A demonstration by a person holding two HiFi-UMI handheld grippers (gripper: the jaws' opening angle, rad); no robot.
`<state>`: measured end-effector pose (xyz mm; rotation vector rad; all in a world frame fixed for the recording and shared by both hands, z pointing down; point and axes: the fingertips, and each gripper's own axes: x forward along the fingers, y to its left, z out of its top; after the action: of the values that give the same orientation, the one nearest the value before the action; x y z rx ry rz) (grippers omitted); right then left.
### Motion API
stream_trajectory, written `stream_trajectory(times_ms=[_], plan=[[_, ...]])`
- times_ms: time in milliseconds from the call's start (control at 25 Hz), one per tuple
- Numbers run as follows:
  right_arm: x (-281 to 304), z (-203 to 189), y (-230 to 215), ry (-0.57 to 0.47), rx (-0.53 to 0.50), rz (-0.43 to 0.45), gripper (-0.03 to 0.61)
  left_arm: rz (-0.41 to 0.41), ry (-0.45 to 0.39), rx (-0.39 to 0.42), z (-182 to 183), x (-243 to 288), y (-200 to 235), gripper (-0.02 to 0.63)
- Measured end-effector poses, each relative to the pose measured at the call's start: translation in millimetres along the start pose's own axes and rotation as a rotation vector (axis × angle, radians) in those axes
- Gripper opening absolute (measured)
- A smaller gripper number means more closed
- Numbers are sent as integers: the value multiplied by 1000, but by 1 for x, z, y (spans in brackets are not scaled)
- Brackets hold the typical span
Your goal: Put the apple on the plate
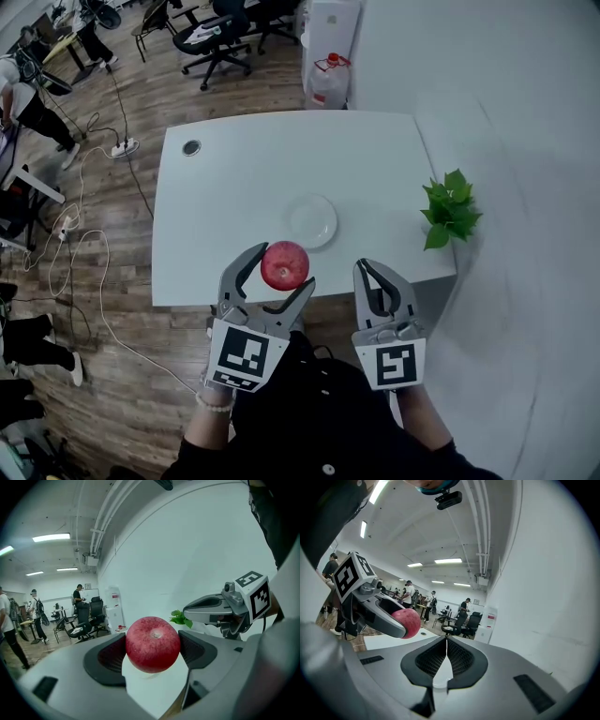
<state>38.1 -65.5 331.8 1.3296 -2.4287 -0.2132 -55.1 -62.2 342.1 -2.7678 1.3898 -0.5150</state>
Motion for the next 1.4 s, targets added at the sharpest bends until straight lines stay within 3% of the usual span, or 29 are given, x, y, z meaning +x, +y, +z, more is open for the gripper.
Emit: stream_trajectory(times_ms=[760,1400], plan=[[48,-15,-14,63,7,12,43,-19,33,-34,-21,46,35,360],[70,-26,-44,65,33,71,43,29,99,-49,-30,90,41,360]])
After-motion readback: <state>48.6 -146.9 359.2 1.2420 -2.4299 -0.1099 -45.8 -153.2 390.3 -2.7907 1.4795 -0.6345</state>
